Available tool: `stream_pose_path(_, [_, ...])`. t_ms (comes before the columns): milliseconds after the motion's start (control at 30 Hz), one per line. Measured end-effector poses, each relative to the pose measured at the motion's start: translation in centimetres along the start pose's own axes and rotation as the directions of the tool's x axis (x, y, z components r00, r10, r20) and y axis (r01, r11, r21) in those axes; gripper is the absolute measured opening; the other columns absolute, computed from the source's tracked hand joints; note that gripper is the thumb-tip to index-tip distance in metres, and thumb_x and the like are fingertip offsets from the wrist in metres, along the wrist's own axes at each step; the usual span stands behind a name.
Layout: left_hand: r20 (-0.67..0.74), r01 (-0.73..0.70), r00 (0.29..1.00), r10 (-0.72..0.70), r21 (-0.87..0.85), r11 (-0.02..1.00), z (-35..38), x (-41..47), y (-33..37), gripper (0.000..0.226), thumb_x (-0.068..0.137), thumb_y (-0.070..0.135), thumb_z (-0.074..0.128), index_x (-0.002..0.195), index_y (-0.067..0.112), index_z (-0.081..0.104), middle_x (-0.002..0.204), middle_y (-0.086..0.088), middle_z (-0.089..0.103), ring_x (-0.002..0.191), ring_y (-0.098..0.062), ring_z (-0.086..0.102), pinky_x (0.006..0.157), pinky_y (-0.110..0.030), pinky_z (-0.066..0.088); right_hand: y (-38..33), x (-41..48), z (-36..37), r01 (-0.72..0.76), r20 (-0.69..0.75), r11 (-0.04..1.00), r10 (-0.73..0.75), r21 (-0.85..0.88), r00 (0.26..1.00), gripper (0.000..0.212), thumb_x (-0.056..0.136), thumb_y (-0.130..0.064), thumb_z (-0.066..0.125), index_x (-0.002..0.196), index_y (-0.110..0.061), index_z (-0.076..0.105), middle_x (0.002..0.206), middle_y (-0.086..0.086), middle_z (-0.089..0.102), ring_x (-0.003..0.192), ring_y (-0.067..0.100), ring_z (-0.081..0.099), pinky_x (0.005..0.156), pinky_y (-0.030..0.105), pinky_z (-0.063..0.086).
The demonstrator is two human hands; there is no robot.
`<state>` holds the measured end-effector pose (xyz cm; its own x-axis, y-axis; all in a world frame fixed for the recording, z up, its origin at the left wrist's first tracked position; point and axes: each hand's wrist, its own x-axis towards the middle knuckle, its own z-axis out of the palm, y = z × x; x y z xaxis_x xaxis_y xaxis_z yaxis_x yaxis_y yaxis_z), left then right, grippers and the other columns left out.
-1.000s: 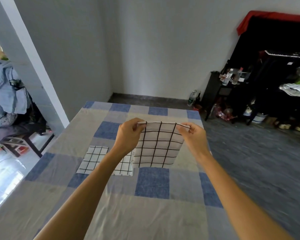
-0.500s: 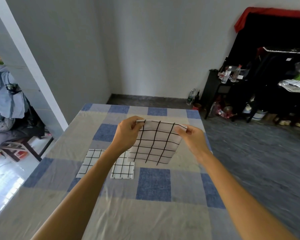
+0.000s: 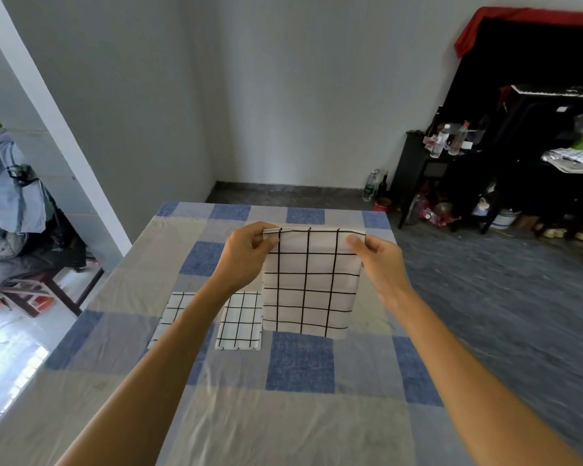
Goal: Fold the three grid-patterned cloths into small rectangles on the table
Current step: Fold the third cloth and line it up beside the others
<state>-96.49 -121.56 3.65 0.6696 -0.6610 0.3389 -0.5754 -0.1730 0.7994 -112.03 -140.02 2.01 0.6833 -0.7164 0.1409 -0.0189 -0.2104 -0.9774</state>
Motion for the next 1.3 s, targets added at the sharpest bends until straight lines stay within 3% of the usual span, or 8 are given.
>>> stream_pose_path(200, [0.0,0.027,1.0,-0.027,-0.039,0.999,0.0,0.0,0.1,0.013,0.094,0.016,0.054,0.1,0.017,0.065,0.087,0.009,0.068,0.082,0.001,0.063,0.071,-0.006,0.046,-0.6,-0.3,0.0,-0.028,-0.015,0.999,0.029,0.028,0.999,0.032,0.082,-0.043,0.068,0.086,-0.012,0.075,0.094,0.022,0.07,0.096,0.039,0.064,0.09,0.054,0.051])
stream_pose_path(333, [0.002,0.041,0.999,-0.041,-0.047,0.998,-0.2,0.0,0.3,0.012,0.094,0.016,0.053,0.093,0.017,0.065,0.082,0.006,0.068,0.076,0.0,0.062,0.069,-0.006,0.046,-0.5,-0.1,-0.2,-0.012,-0.024,0.998,0.014,0.069,1.0,0.062,0.072,-0.058,0.071,0.089,0.001,0.07,0.099,0.036,0.061,0.098,0.049,0.057,0.087,0.059,0.049])
stream_pose_path(567, [-0.01,0.053,0.999,-0.053,-0.046,0.998,0.0,0.0,0.5,0.014,0.094,0.018,0.054,0.088,0.016,0.067,0.077,0.003,0.067,0.073,-0.006,0.062,0.067,-0.009,0.047,-0.4,0.2,-0.7,-0.012,-0.011,0.998,0.013,0.065,1.0,0.02,0.087,-0.036,0.066,0.081,-0.02,0.076,0.097,0.028,0.067,0.096,0.04,0.064,0.09,0.051,0.052])
stream_pose_path(800, [-0.116,0.063,0.992,-0.047,0.138,0.988,0.9,-0.1,0.9,0.033,0.088,0.026,0.062,0.121,0.023,0.057,0.115,0.016,0.055,0.108,-0.002,0.049,0.095,-0.024,0.037,0.4,0.1,0.0,0.097,-0.016,0.995,-0.098,-0.039,0.995,0.048,0.089,-0.038,0.064,0.075,0.007,0.065,0.064,0.019,0.061,0.056,0.027,0.054,0.057,0.039,0.046])
stream_pose_path(967, [0.014,-0.176,0.984,0.18,0.281,0.943,3.1,0.1,4.0,0.036,0.091,0.033,0.058,0.124,0.02,0.057,0.126,0.005,0.058,0.119,-0.01,0.047,0.1,-0.022,0.025,-0.1,-0.2,1.1,0.158,0.051,0.981,-0.153,-0.116,0.987,0.033,0.089,-0.028,0.066,0.061,-0.011,0.066,0.047,-0.006,0.046,0.046,0.005,0.037,0.048,0.019,0.033])
stream_pose_path(1033, [0.07,-0.249,0.969,0.239,0.291,0.924,4.1,0.4,4.3,0.034,0.091,0.036,0.058,0.119,0.019,0.062,0.121,0.003,0.063,0.115,-0.012,0.052,0.103,-0.028,0.033,-0.6,-0.5,1.5,0.197,0.092,0.966,-0.183,-0.17,0.979,0.019,0.088,-0.03,0.066,0.077,-0.018,0.075,0.052,-0.014,0.058,0.047,0.005,0.049,0.05,0.019,0.039])
stream_pose_path(1133, [0.086,-0.341,0.94,0.331,0.306,0.889,4.7,0.6,4.0,0.027,0.089,0.033,0.062,0.109,0.015,0.068,0.107,0.001,0.07,0.101,-0.012,0.061,0.095,-0.032,0.045,-1.1,-0.7,1.6,0.271,0.147,0.907,-0.235,-0.322,0.961,0.031,0.087,-0.042,0.061,0.085,-0.016,0.076,0.062,-0.004,0.067,0.055,0.01,0.056,0.055,0.027,0.044])
stream_pose_path(1300, [0.096,-0.392,0.92,0.381,0.302,0.869,5.1,0.5,4.3,0.018,0.089,0.025,0.062,0.102,0.014,0.07,0.095,0.001,0.071,0.089,-0.011,0.063,0.085,-0.026,0.049,-1.1,-0.6,1.6,0.349,0.257,0.779,-0.247,-0.52,0.934,0.022,0.093,-0.03,0.058,0.104,-0.018,0.074,0.097,0.0,0.074,0.087,0.013,0.066,0.079,0.03,0.051])
